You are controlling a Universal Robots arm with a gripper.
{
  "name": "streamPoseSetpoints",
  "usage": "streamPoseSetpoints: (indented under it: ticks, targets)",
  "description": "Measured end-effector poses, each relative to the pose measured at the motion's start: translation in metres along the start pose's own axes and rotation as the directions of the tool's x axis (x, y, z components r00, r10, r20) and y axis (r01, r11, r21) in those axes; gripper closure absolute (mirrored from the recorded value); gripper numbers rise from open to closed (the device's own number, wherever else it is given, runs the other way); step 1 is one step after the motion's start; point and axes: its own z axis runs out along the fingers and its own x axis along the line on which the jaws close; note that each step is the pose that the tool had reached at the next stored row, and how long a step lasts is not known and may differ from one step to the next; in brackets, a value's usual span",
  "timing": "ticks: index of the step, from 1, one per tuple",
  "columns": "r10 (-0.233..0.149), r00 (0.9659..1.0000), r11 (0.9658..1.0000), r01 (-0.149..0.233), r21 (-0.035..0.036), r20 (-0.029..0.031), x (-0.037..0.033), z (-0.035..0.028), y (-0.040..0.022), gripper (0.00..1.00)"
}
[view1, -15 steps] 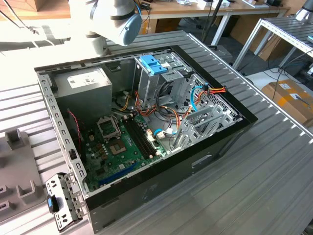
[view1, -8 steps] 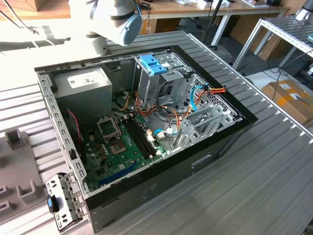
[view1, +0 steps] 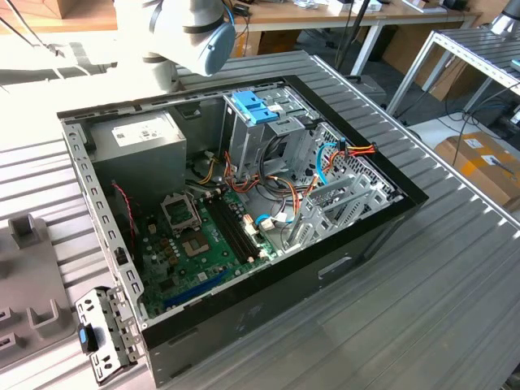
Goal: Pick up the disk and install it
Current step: 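Pick up the disk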
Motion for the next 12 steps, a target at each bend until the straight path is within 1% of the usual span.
streamPoseSetpoints:
  ticks: [2,6,9,12]
  targets:
    - [-0.027,0.9996,0.9996,0.027,-0.0011,-0.0007,0.0000,0.0000,0.0000,0.89]
    - [-0.055,0.9985,0.9985,0.055,-0.0022,-0.0013,0.0000,0.0000,0.0000,0.89]
    - [-0.094,0.9956,0.9956,0.094,-0.0039,-0.0022,0.0000,0.0000,0.0000,0.89]
    - [-0.113,0.9936,0.9936,0.113,-0.0046,-0.0026,0.0000,0.0000,0.0000,0.89]
